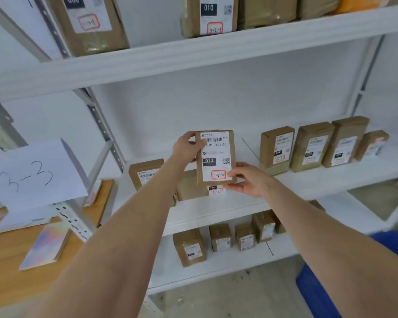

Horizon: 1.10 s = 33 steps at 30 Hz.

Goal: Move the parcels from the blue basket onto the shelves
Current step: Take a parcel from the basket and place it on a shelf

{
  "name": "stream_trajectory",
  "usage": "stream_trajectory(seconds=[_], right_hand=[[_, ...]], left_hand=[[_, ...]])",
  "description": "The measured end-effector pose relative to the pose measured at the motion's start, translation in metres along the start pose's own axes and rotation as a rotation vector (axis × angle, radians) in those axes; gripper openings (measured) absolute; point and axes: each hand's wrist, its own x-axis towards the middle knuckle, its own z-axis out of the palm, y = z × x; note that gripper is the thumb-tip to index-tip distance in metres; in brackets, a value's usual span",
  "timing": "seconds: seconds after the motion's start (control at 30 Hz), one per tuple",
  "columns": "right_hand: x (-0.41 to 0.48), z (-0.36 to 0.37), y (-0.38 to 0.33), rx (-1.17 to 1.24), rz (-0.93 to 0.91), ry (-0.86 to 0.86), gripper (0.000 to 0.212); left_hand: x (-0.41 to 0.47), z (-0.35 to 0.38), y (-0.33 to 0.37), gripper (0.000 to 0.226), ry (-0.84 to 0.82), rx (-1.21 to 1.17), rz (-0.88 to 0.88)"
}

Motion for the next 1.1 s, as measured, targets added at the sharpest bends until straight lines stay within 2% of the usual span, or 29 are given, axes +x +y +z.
stream_trajectory(seconds=[0.23,0.53,0.83,0.97,1.1], right_hand=[[-0.069,0.01,-0.019,-0.009,-0.125,-0.001,0.04],[-0.149,0.042,-0.085,-0.037,-0.357,-0.083,0.052],[-0.181,0.104,-0.173,-0.036,-0.632,-0.124,0.039],[-0.175,0.133,-0.208,-0.134,-0.76,-0.085,0.045],[-0.148,0.162,-0.234,-0.366,-0.902,0.034,0.038]], left_hand=[[-0.065,-0.014,0.048,0.04,0.051,-0.02,0.102],[-0.128,-0.048,0.14,0.044,0.231,-0.027,0.4],[-0.148,-0.108,0.25,0.048,0.382,0.086,0.588],[-0.137,-0.136,0.28,0.047,0.4,0.114,0.634],[-0.118,-0.161,0.294,0.044,0.421,0.093,0.627]])
